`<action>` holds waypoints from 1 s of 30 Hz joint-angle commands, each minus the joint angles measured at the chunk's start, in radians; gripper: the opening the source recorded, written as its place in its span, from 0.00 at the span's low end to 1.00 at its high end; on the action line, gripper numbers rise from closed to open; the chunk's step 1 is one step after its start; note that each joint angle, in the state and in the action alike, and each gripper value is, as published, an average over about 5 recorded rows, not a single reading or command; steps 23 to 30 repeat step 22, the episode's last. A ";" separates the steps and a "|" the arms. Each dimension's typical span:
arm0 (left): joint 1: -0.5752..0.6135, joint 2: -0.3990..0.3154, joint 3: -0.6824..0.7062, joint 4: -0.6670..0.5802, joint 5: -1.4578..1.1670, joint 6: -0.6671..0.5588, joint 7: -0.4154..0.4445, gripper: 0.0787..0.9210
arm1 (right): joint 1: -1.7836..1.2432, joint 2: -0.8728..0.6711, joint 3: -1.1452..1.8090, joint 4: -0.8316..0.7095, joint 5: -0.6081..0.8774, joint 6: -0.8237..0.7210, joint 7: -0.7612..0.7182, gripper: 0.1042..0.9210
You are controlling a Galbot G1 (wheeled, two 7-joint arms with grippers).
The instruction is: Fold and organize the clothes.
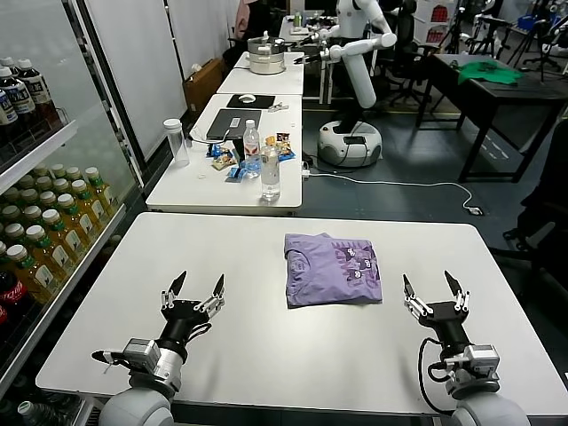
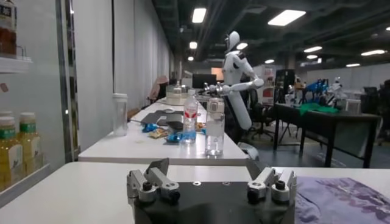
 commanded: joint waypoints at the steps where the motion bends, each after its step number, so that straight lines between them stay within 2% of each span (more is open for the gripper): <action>1: 0.004 0.001 0.006 -0.008 0.003 -0.001 0.006 0.88 | -0.071 0.040 0.028 0.056 -0.087 0.027 -0.003 0.88; 30: 0.004 0.002 0.014 -0.013 0.013 -0.008 0.022 0.88 | -0.067 0.054 0.032 0.079 -0.076 -0.005 0.033 0.88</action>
